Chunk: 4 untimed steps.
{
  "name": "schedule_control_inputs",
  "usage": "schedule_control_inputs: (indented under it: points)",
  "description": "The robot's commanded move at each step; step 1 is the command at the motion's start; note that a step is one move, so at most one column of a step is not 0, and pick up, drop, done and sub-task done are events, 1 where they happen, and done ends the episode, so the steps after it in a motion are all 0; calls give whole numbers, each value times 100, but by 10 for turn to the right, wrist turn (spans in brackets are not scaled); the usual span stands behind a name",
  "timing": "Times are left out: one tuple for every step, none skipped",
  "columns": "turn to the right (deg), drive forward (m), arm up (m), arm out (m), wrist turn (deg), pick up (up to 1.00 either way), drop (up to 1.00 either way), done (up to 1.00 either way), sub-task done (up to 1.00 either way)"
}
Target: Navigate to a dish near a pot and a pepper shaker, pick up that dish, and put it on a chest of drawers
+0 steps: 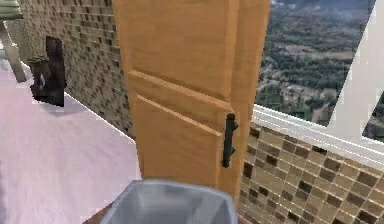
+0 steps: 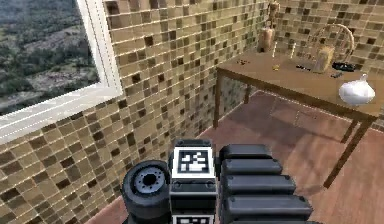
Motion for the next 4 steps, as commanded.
schedule_control_inputs:
  points:
    - [-270, 0, 0, 0, 0, 0, 0, 0, 0]
    - [0, 100, 0, 0, 0, 0, 0, 0, 0]
    - [-60, 0, 0, 0, 0, 0, 0, 0, 0]
    - [0, 10, 0, 0, 0, 0, 0, 0, 0]
